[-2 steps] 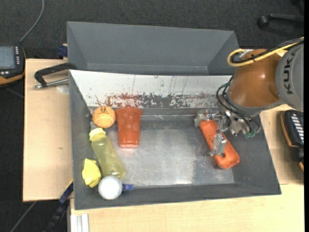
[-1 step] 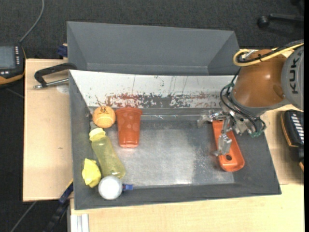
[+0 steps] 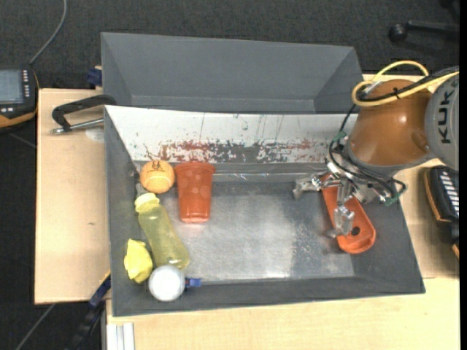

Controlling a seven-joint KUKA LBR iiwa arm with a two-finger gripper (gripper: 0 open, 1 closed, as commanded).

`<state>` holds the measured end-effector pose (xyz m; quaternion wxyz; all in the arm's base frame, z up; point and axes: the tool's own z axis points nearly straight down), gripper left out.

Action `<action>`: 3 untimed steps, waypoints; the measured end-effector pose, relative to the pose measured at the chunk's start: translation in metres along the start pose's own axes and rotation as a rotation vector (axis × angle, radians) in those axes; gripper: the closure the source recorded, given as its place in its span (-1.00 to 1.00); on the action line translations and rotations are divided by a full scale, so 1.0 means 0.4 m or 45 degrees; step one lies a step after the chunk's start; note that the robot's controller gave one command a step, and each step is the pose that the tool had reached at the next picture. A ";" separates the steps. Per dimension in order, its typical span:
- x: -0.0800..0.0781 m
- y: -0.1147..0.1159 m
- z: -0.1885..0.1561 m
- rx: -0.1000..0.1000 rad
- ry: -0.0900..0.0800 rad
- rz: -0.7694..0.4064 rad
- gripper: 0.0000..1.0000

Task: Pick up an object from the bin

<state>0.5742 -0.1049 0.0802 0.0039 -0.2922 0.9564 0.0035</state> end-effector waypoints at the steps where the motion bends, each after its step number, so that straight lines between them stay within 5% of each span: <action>1: 0.052 -0.020 0.010 0.002 -0.002 -0.409 -1.00; 2: 0.020 -0.076 0.017 -0.004 -0.010 -0.597 -1.00; 3: -0.018 -0.111 0.017 -0.005 -0.013 -0.541 -1.00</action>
Offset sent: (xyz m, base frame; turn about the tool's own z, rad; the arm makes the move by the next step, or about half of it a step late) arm 0.0268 -0.0432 -0.0100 -0.4183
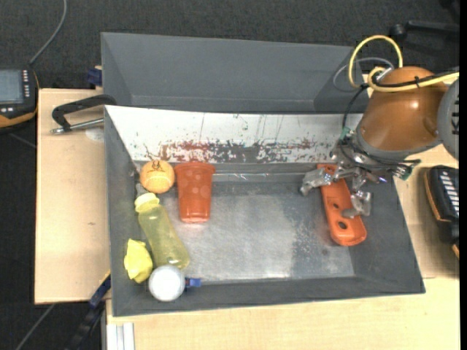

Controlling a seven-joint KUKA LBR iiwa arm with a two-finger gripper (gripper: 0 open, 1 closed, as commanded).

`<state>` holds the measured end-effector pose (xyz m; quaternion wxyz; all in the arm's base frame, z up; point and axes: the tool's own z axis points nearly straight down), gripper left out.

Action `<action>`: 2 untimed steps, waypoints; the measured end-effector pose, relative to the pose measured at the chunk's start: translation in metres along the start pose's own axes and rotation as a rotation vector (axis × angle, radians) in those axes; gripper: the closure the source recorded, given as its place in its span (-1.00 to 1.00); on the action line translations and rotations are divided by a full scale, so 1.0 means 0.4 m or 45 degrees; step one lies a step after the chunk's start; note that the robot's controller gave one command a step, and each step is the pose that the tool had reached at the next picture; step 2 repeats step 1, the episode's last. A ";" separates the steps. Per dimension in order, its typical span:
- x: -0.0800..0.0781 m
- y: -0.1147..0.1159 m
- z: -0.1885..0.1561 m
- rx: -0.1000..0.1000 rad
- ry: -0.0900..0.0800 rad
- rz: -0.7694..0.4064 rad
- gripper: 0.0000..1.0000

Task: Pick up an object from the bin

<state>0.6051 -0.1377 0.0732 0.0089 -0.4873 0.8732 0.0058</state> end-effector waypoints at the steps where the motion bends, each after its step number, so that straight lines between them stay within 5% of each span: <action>1: 0.011 0.044 -0.002 -0.003 -0.013 -0.360 -1.00; 2: 0.011 0.044 -0.002 -0.003 -0.013 -0.360 -1.00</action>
Offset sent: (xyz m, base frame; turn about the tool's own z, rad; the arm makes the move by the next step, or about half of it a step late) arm -0.0202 -0.0056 -0.0032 -0.4452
